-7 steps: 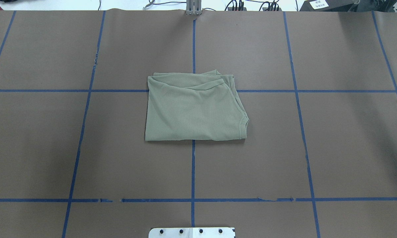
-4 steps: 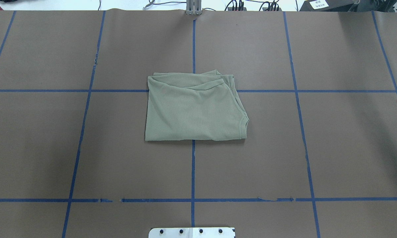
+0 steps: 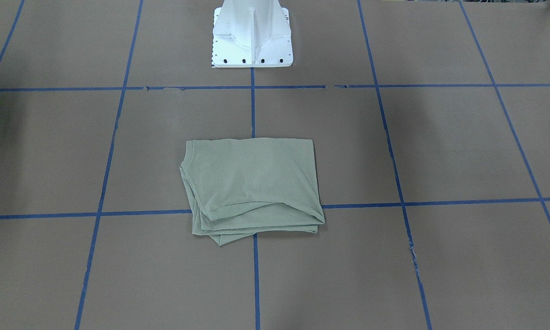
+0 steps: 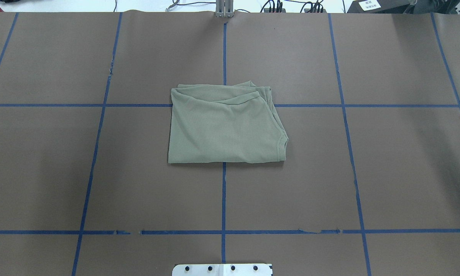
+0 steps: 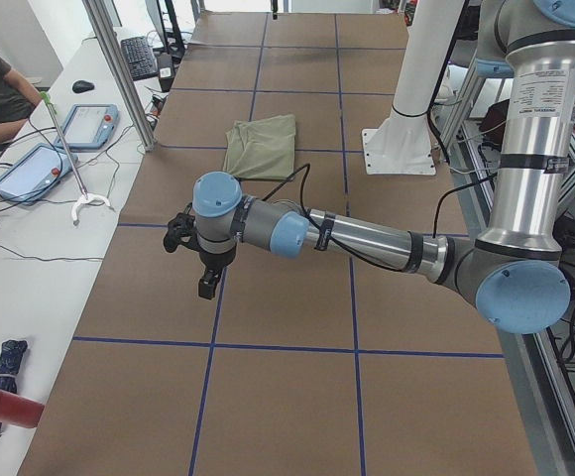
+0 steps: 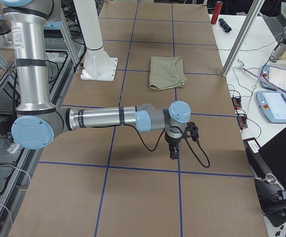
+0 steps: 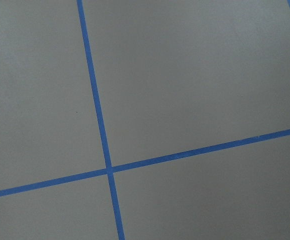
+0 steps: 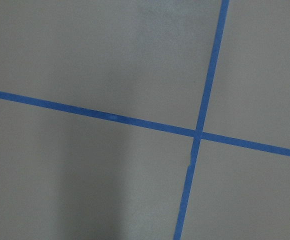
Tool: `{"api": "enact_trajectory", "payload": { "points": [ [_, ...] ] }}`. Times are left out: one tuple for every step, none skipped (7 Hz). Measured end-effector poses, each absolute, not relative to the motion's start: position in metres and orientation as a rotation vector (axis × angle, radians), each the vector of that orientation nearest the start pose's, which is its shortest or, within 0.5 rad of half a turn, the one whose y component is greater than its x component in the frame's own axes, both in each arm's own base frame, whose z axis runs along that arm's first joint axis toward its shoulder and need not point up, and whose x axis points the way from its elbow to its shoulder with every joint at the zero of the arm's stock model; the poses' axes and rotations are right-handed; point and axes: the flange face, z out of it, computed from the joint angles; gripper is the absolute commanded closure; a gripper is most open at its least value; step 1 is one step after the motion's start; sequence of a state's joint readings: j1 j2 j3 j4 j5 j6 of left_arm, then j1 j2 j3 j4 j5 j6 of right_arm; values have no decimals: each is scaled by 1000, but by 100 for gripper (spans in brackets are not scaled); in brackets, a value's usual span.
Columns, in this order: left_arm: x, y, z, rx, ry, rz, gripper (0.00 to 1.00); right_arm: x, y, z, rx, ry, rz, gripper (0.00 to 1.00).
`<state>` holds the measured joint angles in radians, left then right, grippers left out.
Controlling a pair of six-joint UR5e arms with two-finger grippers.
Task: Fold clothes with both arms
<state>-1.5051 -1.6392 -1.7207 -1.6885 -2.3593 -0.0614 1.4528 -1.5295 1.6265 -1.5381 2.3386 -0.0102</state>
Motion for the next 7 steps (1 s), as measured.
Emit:
{"api": "enact_trajectory", "payload": {
  "points": [
    [-27, -533, 531, 275, 800, 140, 0, 3, -518, 609, 78, -780, -171, 0],
    [-27, -533, 525, 282, 800, 144, 0, 3, -516, 612, 72, -783, -169, 0],
    [-27, -532, 523, 286, 800, 146, 0, 3, -515, 614, 67, -784, -166, 0],
    [-27, -532, 522, 286, 800, 146, 0, 3, -515, 618, 60, -784, -163, 0],
    [-27, -531, 520, 289, 800, 147, 0, 3, -515, 621, 54, -783, -161, 0],
    [-27, -530, 518, 293, 800, 149, 0, 3, -515, 622, 52, -783, -161, 0],
    [-27, -530, 517, 294, 800, 149, 0, 3, -514, 623, 51, -783, -160, 0]
  ]
}}
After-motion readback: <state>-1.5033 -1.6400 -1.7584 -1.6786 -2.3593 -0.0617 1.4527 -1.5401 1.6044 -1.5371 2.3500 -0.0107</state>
